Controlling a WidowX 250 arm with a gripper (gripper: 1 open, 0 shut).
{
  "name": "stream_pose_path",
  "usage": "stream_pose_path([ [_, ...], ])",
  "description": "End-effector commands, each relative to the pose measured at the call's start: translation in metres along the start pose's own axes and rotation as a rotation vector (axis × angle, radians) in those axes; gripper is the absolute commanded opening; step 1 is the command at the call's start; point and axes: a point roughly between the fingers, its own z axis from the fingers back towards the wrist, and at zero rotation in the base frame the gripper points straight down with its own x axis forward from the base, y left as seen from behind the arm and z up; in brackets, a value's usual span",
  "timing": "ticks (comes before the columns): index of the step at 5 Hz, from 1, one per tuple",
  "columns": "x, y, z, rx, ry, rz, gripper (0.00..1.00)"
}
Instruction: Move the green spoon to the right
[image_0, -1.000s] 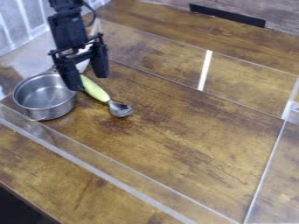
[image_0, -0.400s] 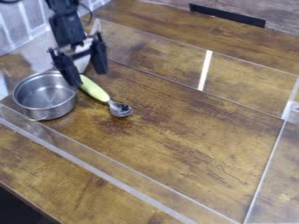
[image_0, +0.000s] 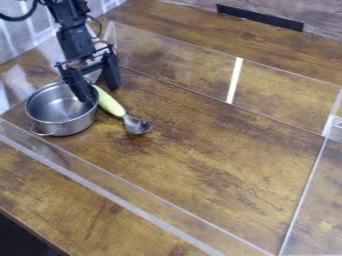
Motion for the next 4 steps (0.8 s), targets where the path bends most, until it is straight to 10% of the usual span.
stream_pose_path([
  [1,0.002,0.000,0.028,-0.066,-0.002,0.023,1.00],
  [2,0.008,-0.001,0.031,-0.077,0.040,0.049,1.00],
  [3,0.003,-0.005,0.027,-0.075,0.067,0.058,0.00],
  [4,-0.004,-0.008,0.024,-0.073,0.091,0.066,0.00],
])
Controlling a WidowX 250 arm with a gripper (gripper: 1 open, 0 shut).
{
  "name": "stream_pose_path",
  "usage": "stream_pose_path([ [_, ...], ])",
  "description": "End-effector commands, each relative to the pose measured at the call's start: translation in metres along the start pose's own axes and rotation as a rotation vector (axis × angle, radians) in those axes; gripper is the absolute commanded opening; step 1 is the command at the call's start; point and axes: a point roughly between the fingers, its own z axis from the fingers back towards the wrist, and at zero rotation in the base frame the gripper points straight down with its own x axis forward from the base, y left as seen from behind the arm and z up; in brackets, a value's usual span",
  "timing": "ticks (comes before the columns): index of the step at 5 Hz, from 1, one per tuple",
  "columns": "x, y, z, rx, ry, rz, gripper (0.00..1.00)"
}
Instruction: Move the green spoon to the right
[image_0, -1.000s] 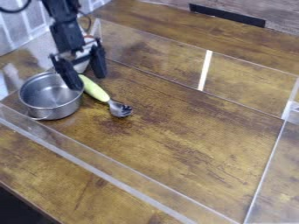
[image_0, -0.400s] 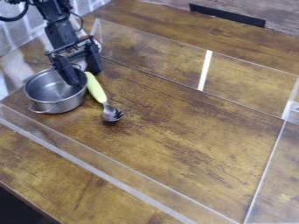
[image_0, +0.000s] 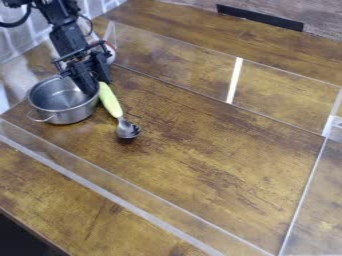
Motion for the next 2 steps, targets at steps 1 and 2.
stream_pose_path([
  [1,-0.0188,0.0042,0.0117,-0.007,0.004,-0.052,0.00],
  [2,-0.0234,0.0094,0.0090,0.020,0.034,-0.079,0.00],
])
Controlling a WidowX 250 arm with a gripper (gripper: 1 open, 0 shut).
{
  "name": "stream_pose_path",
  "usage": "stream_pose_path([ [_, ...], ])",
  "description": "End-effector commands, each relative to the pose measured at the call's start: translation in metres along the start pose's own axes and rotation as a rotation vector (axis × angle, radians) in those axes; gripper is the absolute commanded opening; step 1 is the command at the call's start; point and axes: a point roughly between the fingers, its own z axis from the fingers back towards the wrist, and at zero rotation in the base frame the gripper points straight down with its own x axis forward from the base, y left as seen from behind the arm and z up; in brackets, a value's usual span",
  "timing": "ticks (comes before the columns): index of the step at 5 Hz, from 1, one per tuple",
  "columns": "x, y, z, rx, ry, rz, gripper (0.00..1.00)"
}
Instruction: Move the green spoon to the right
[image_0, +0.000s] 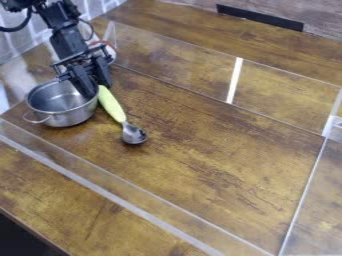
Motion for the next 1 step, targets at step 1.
stream_pose_path([
  [1,-0.0227,0.0040,0.0145,0.006,-0.002,-0.089,0.00],
])
